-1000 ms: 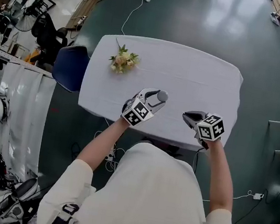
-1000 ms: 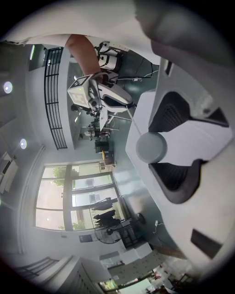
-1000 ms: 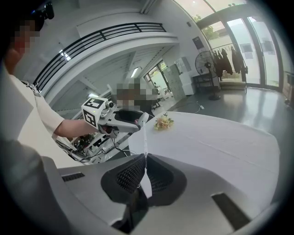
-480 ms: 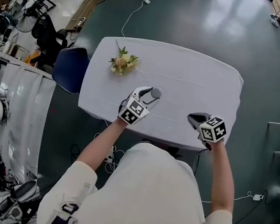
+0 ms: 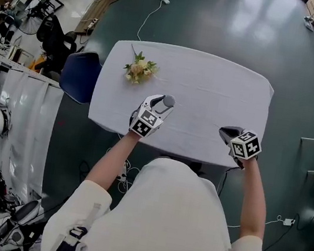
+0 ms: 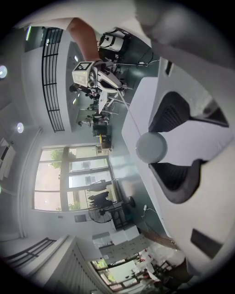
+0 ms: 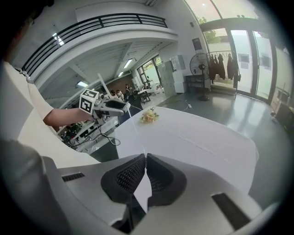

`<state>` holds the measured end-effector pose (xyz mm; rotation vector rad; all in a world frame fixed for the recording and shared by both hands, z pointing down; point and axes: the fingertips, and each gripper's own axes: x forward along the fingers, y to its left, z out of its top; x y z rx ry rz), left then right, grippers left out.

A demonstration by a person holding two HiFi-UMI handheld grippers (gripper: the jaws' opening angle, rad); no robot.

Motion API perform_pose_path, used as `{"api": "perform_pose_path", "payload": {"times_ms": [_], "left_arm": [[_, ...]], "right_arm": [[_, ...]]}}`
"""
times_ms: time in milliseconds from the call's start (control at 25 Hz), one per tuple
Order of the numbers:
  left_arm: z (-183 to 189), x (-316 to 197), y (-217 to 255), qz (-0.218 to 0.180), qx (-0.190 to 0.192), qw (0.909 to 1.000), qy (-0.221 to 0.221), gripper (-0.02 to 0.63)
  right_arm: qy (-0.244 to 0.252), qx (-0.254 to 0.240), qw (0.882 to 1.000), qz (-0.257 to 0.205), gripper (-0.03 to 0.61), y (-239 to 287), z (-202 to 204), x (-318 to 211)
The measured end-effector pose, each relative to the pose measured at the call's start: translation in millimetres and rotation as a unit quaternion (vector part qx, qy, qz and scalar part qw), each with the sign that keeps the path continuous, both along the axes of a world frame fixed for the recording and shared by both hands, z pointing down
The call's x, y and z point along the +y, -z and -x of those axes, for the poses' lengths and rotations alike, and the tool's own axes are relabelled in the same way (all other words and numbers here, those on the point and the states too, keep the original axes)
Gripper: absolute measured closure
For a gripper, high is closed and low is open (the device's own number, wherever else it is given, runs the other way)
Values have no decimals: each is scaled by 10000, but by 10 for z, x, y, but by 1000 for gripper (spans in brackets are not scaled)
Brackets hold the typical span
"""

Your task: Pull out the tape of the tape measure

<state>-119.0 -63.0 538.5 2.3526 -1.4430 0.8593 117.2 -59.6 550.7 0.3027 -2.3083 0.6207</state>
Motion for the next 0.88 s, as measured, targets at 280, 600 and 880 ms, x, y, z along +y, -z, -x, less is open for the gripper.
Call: {"api": "perform_pose_path", "payload": {"times_ms": [280, 600, 880], "left_arm": [[123, 93, -130, 174, 97, 9997, 132, 399], [279, 132, -266, 378, 191, 9980, 472, 399], [233, 215, -340, 513, 174, 9980, 326, 399]], "right_arm": [[-206, 46, 9998, 20, 541, -57, -136, -65], [-455, 152, 9988, 65, 541, -146, -223, -156], [-626, 114, 9979, 134, 540, -213, -191, -163]]}}
